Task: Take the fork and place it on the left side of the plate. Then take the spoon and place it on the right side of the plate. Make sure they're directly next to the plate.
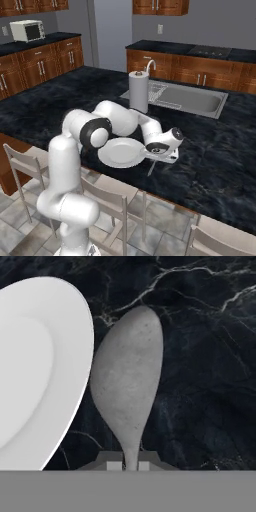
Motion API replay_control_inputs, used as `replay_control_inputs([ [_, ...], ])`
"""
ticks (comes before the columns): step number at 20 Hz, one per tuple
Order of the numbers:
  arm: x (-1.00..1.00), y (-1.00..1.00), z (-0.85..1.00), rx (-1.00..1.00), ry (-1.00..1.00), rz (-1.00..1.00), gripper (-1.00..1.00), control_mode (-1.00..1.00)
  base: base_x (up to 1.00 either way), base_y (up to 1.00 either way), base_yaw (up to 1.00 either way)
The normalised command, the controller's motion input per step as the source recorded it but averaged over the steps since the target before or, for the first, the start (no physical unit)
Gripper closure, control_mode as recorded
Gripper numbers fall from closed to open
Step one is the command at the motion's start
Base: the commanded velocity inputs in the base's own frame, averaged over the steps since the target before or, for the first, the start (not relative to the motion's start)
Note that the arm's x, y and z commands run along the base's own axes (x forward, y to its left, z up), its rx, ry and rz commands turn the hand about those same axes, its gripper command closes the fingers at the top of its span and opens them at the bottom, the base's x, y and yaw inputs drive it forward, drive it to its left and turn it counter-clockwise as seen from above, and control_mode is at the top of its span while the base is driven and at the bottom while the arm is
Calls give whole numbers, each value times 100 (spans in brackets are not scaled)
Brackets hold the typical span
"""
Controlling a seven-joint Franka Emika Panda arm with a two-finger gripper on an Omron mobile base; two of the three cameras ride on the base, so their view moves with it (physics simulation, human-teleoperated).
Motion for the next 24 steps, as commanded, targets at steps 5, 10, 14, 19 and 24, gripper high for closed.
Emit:
replay_control_inputs([
  [5, 8, 16, -6, 0, 4, 0, 100, -100, 0, 0, 0],
  [10, 0, 32, 0, 0, 5, 0, 100, -100, 0, 0, 0],
  [14, 0, 38, 0, -1, 8, 0, 100, -100, 0, 0, 0],
  [19, 6, 31, -5, -2, 9, 0, 100, -100, 0, 0, 0],
  [24, 10, 27, -6, -2, 7, 0, 100, -100, 0, 0, 0],
])
